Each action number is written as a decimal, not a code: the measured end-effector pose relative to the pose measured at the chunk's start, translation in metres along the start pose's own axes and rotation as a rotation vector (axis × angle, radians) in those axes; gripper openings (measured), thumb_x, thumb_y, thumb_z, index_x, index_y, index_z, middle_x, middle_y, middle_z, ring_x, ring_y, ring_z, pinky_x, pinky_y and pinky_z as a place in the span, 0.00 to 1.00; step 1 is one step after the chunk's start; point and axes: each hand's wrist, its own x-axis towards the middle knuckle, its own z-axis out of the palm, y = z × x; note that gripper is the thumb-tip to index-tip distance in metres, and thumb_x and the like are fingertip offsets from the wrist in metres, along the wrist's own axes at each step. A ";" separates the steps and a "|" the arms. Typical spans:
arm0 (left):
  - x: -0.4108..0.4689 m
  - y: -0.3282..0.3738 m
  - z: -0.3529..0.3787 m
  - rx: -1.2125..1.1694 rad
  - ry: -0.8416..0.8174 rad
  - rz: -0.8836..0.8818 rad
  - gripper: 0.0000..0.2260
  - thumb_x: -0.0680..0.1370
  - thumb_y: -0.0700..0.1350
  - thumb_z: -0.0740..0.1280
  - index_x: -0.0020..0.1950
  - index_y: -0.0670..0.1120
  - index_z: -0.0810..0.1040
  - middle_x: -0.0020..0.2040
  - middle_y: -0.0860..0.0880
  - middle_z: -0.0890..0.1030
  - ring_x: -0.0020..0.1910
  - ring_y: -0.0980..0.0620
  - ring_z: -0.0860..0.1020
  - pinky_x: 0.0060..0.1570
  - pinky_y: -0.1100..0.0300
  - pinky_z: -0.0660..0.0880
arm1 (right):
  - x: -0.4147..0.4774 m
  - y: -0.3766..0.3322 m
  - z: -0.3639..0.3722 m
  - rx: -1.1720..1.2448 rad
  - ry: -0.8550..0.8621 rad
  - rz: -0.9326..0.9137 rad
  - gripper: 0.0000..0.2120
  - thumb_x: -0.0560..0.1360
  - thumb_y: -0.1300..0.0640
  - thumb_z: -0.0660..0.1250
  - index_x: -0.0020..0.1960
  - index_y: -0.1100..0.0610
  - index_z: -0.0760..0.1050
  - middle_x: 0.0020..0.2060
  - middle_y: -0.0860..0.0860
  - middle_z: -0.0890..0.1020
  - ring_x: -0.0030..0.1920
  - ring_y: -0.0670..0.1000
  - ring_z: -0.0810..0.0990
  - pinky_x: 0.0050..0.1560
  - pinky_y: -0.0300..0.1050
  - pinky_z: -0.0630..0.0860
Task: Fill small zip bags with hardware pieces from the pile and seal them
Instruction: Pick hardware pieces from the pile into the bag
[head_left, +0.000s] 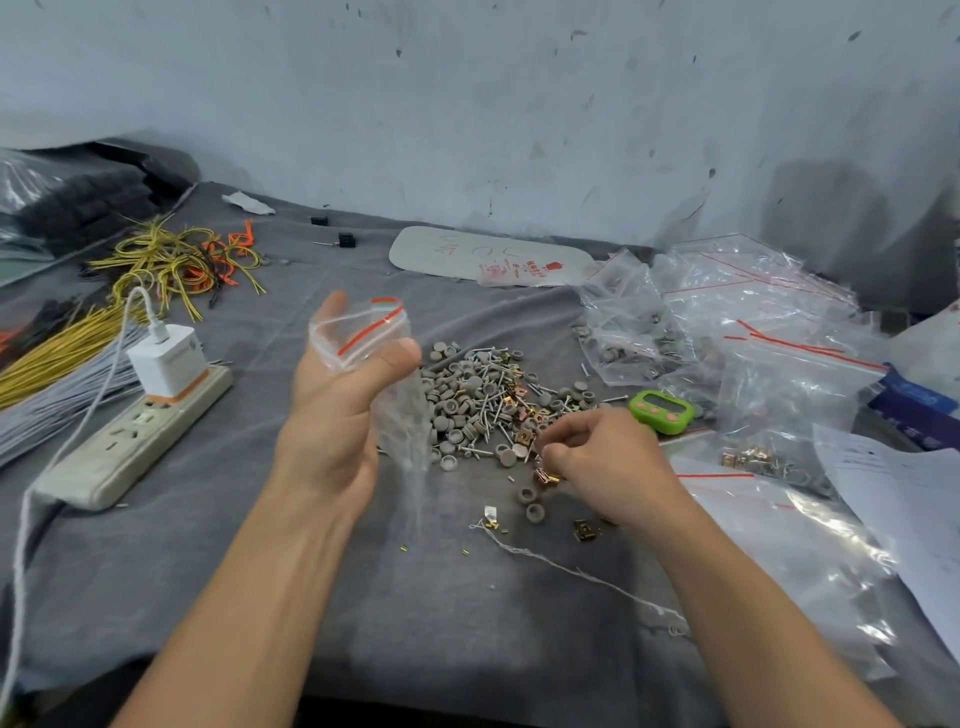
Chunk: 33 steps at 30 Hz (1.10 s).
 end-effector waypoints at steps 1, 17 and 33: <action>0.001 0.003 -0.003 0.131 0.018 0.103 0.45 0.62 0.39 0.79 0.76 0.53 0.66 0.60 0.51 0.81 0.58 0.57 0.81 0.61 0.62 0.75 | 0.003 0.002 -0.004 -0.047 0.062 0.000 0.11 0.72 0.57 0.71 0.35 0.43 0.82 0.34 0.41 0.86 0.40 0.42 0.84 0.43 0.37 0.78; 0.010 -0.064 -0.014 1.557 -0.342 0.158 0.52 0.66 0.37 0.71 0.82 0.58 0.45 0.60 0.50 0.75 0.60 0.47 0.74 0.56 0.53 0.73 | 0.029 -0.013 0.032 -0.507 -0.076 -0.197 0.14 0.77 0.62 0.68 0.59 0.50 0.80 0.57 0.54 0.83 0.56 0.59 0.81 0.54 0.50 0.79; 0.023 -0.047 0.005 1.601 -0.660 0.275 0.60 0.60 0.65 0.77 0.80 0.62 0.39 0.81 0.56 0.57 0.78 0.54 0.58 0.78 0.54 0.56 | 0.057 0.003 -0.003 -0.205 0.075 -0.088 0.08 0.79 0.53 0.68 0.53 0.47 0.86 0.42 0.46 0.87 0.43 0.48 0.83 0.47 0.42 0.76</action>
